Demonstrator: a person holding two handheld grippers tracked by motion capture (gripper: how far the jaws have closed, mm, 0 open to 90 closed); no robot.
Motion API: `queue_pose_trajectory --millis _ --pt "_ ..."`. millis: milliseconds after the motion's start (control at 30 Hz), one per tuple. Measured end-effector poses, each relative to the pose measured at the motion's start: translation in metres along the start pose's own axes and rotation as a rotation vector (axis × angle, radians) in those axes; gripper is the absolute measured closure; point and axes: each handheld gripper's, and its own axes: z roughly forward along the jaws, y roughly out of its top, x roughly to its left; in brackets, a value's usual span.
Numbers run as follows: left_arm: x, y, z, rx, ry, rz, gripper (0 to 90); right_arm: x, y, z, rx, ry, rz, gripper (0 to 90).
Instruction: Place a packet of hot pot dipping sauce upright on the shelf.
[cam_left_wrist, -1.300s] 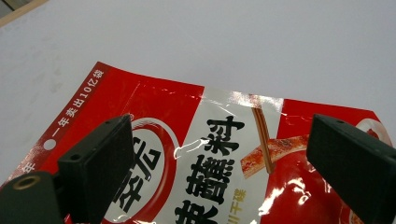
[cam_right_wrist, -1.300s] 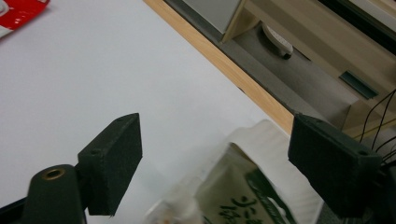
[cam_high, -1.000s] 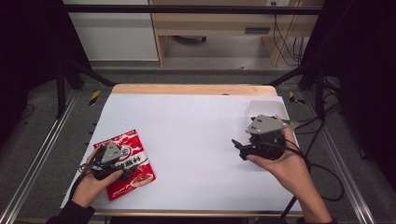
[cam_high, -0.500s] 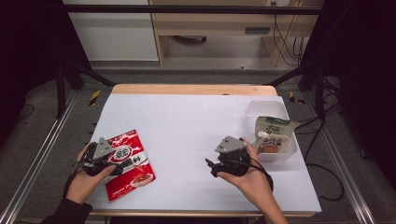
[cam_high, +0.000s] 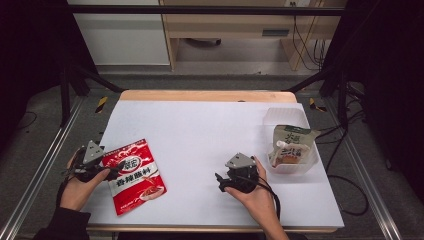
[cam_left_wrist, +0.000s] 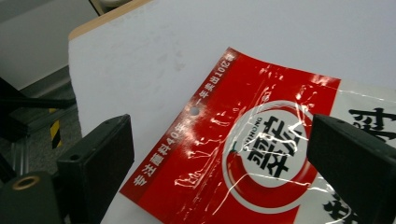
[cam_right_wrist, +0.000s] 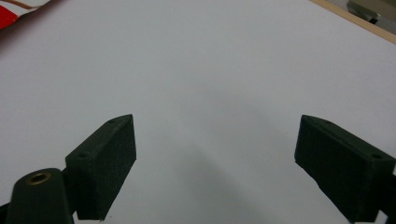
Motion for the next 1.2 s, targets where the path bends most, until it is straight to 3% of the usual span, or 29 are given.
queue_pose_trajectory --millis 200,300,400,700,1200 --pt "0.015 -0.009 0.003 0.030 -0.008 -0.037 6.9 0.003 -0.002 0.001 0.017 -0.001 -0.015 13.2" --pt "0.018 -0.011 0.003 0.026 -0.003 -0.045 7.0 0.003 -0.004 0.001 0.029 -0.003 -0.021 13.4" --pt "0.021 -0.015 0.007 0.054 -0.022 -0.048 7.0 0.003 -0.006 0.002 0.042 -0.002 -0.021 13.4" --pt "0.036 -0.026 0.012 0.100 -0.014 -0.091 7.1 0.005 -0.006 0.004 0.054 0.001 -0.028 13.5" --pt "0.037 -0.029 0.020 0.120 -0.083 -0.126 9.2 0.006 -0.007 0.006 0.071 0.009 -0.031 13.6"
